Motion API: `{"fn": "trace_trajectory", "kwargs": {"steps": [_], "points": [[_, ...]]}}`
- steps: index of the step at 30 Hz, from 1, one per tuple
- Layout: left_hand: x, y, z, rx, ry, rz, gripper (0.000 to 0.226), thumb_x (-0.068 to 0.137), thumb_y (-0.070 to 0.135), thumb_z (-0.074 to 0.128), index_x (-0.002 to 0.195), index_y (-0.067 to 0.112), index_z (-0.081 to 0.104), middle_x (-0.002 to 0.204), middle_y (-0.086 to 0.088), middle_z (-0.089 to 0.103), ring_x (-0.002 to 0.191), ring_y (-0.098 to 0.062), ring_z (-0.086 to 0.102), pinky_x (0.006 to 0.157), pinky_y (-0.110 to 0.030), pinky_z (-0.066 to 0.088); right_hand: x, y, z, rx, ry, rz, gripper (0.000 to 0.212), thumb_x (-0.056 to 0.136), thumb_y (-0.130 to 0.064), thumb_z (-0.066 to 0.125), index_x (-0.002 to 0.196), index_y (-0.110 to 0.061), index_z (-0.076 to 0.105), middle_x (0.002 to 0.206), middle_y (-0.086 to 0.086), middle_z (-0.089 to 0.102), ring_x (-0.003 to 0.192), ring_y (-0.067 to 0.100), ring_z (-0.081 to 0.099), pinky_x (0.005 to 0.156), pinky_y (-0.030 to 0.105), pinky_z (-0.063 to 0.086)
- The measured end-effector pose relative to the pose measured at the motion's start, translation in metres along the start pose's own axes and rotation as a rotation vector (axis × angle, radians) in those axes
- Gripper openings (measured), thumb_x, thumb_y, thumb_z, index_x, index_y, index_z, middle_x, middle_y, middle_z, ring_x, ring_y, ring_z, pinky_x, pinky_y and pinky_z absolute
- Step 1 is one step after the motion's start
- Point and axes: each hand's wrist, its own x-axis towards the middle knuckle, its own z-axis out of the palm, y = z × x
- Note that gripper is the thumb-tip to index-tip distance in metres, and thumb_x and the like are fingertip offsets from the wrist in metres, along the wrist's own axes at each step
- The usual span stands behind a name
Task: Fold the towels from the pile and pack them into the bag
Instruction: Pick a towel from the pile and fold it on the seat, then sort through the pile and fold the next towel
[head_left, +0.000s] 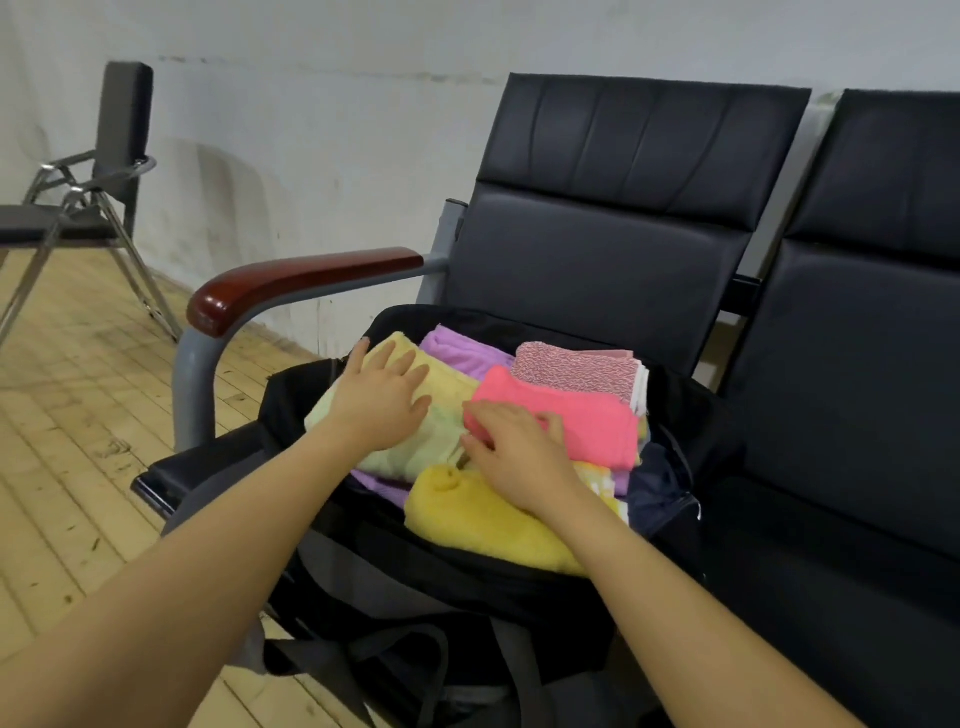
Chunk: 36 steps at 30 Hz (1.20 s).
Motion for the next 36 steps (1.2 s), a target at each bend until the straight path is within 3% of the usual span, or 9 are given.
{"fn": "trace_trajectory", "kwargs": {"steps": [5,9,15,21,24,26,28,32,36], "points": [[-0.017,0.085,-0.048,-0.254,0.211,0.164,0.06,0.089,0.039,0.023,0.13,0.011,0.057,0.136,-0.01,0.054,0.127,-0.03,0.047,0.105,-0.044,0.027,-0.066,0.051,-0.046,-0.063,0.079,0.127,0.044,0.098,-0.036,0.042,0.142,-0.03,0.04,0.144,-0.01,0.045,0.133,0.013,0.037,0.101,0.033,0.02],[-0.031,0.193,-0.085,-0.373,0.279,0.33,0.05,0.087,0.032,0.033,0.122,0.01,0.062,0.125,-0.01,0.063,0.114,-0.032,0.058,0.095,-0.041,0.037,-0.146,0.12,-0.09,-0.115,0.136,0.262,0.043,0.098,-0.033,0.044,0.14,-0.029,0.042,0.14,-0.009,0.048,0.128,0.015,0.044,0.098,0.032,0.028],[-0.059,0.381,-0.122,-0.486,0.22,0.54,0.045,0.098,0.031,0.042,0.142,0.021,0.041,0.147,0.004,0.043,0.135,-0.016,0.037,0.106,-0.031,0.027,-0.289,0.229,-0.16,-0.181,0.187,0.495,0.041,0.1,-0.032,0.04,0.14,-0.023,0.044,0.138,-0.005,0.051,0.122,0.017,0.049,0.098,0.033,0.033],[-0.107,0.571,-0.151,-0.642,0.131,0.761,0.042,0.099,0.029,0.042,0.14,0.019,0.045,0.143,0.003,0.047,0.131,-0.019,0.041,0.105,-0.033,0.031,-0.45,0.334,-0.203,-0.25,0.229,0.752,0.031,0.096,-0.027,0.046,0.122,-0.018,0.061,0.121,0.002,0.064,0.11,0.025,0.057,0.089,0.036,0.043],[-0.137,0.656,-0.162,-0.709,0.048,0.864,0.037,0.097,0.026,0.043,0.131,0.017,0.055,0.131,0.0,0.058,0.122,-0.024,0.048,0.096,-0.035,0.036,-0.527,0.379,-0.212,-0.316,0.202,0.864,0.027,0.095,-0.029,0.049,0.116,-0.018,0.064,0.118,0.004,0.065,0.111,0.028,0.057,0.09,0.037,0.039],[-0.157,0.708,-0.165,-0.729,-0.017,0.924,0.039,0.097,0.027,0.044,0.134,0.018,0.052,0.135,-0.002,0.055,0.125,-0.024,0.046,0.098,-0.035,0.035,-0.574,0.403,-0.214,-0.383,0.217,0.939,0.028,0.094,-0.03,0.053,0.115,-0.015,0.065,0.117,0.006,0.065,0.109,0.03,0.058,0.092,0.039,0.035],[-0.176,0.754,-0.167,-0.737,-0.098,0.975,0.042,0.099,0.028,0.042,0.139,0.018,0.047,0.144,-0.002,0.047,0.131,-0.024,0.04,0.105,-0.036,0.029,-0.617,0.426,-0.217,-0.493,0.241,1.015,0.029,0.091,-0.033,0.056,0.109,-0.013,0.067,0.112,0.009,0.066,0.104,0.032,0.059,0.089,0.041,0.034],[-0.206,0.83,-0.17,-0.777,-0.222,1.047,0.041,0.1,0.027,0.038,0.141,0.019,0.044,0.147,0.001,0.042,0.133,-0.024,0.034,0.104,-0.035,0.024,-0.681,0.461,-0.23,-0.616,0.13,1.249,0.049,0.093,-0.049,0.046,0.13,-0.017,0.048,0.136,0.005,0.049,0.123,0.028,0.044,0.1,0.044,0.025],[-0.226,0.88,-0.166,-0.763,-0.268,1.068,0.046,0.102,0.03,0.036,0.146,0.021,0.034,0.156,0.0,0.024,0.141,-0.021,0.022,0.108,-0.038,0.017,-0.704,0.482,-0.235,-0.582,0.151,1.31,0.039,0.096,-0.045,0.04,0.123,-0.02,0.05,0.134,0.003,0.048,0.124,0.025,0.041,0.103,0.044,0.021]]}}
